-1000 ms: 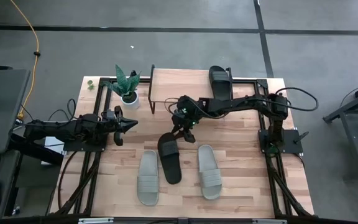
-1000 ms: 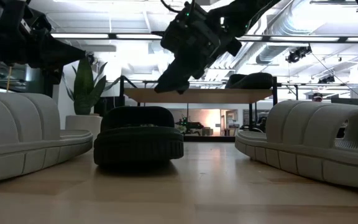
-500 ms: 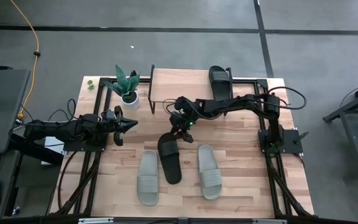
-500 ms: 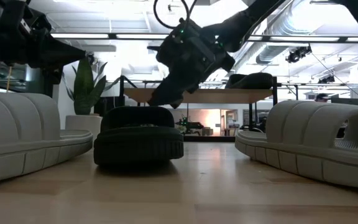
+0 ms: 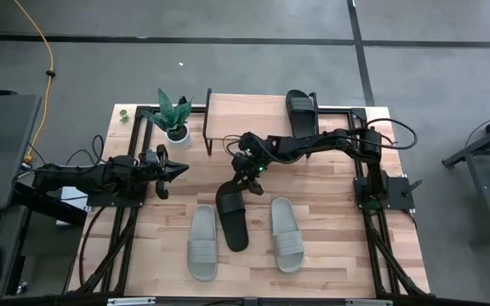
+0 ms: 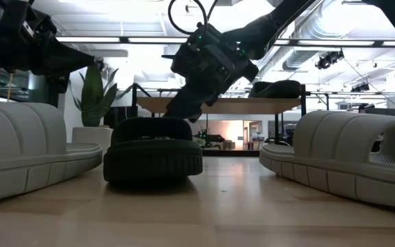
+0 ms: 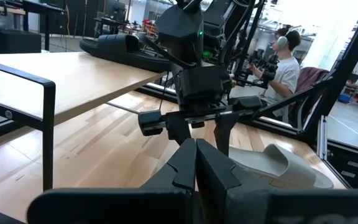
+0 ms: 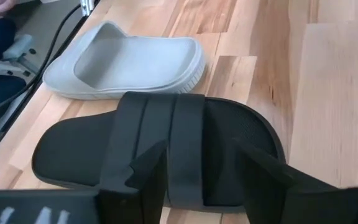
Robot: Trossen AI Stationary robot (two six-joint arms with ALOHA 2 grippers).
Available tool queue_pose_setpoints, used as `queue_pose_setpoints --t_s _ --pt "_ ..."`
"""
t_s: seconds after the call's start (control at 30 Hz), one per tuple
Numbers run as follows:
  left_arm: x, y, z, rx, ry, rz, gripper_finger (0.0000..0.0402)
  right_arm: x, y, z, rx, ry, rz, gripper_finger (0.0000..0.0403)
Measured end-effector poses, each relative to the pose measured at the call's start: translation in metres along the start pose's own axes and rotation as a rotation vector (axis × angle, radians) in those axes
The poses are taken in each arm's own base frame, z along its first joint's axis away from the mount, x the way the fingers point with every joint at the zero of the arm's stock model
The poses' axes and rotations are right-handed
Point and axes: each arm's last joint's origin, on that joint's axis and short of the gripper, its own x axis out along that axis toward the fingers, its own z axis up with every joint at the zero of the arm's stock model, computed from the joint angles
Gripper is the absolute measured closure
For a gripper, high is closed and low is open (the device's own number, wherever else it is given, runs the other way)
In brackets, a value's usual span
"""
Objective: Pick and place slides into the shelf
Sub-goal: Put the black slide on the shelf
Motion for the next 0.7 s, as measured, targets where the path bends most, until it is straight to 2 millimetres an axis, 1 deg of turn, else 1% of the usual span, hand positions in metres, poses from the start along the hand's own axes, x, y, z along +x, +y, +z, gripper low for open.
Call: queue_pose_setpoints --t_s 0.33,0.5,0.7 --pt "0.0 0.0 0.0 0.0 -0.001 0.0 0.0401 0.007 0.008 -0.003 -0.002 0.062 -0.09 0.0218" --pt "0.0 0.0 0.0 0.0 -0.001 0.0 0.0401 0.01 0.012 -0.003 -0.001 0.067 -0.083 0.0209" --pt "0.0 0.0 0.0 0.0 -0.001 0.0 0.0401 0.023 0.007 -0.015 0.04 0.094 -0.064 0.0197"
